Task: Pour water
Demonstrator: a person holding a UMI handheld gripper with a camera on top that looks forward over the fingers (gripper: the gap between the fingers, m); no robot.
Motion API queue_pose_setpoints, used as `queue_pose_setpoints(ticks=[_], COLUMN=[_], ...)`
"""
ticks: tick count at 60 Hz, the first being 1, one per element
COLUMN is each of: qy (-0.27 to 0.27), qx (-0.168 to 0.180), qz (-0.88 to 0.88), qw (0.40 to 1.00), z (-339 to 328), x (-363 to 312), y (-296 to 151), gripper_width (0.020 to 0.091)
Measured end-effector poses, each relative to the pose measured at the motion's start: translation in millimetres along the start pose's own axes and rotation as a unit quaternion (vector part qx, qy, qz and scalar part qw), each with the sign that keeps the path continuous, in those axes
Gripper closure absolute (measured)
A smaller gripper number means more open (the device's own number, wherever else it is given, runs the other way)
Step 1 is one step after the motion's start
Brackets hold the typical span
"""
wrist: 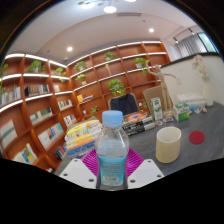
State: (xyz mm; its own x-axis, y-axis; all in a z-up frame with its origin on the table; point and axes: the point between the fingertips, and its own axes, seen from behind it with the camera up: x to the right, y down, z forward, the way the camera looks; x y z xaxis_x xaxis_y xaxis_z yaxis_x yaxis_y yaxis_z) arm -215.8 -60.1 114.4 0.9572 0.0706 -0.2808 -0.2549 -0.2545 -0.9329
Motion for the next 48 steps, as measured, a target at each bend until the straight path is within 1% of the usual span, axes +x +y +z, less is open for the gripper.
queue_pose_setpoints(ticks=[4,9,13,14,17,21,22,23,24,30,37,43,48], qy=[-0.014,-0.043,-0.064,-0.065,-0.081,-0.092,-0.094,-0.097,-0.102,-0.108,-0.129,-0.137,-0.142], qx=[0.000,0.013,0.029,0.030,0.047,0.058,0.059,0.063,0.066,0.079,0.112,0.114,0.114], qz=[0.090,0.218,0.323,0.349,0.410,0.481,0.496,0.507,0.519,0.591,0.673,0.729,0.749], qw=[0.996,0.975,0.944,0.934,0.907,0.870,0.861,0.854,0.846,0.795,0.720,0.661,0.637], z=[12,25,31,25,37,37,31,39,40,37,40,42,42], x=[-5,3,11,4,17,24,21,24,24,36,53,63,65], y=[-11,-19,-30,-36,-40,-51,-57,-56,-58,-70,-87,-88,-91], gripper_width=[0.0804,0.0804,0.0805,0.0804,0.0804,0.0804,0.0804,0.0798,0.0783,0.0784,0.0785,0.0785,0.0785])
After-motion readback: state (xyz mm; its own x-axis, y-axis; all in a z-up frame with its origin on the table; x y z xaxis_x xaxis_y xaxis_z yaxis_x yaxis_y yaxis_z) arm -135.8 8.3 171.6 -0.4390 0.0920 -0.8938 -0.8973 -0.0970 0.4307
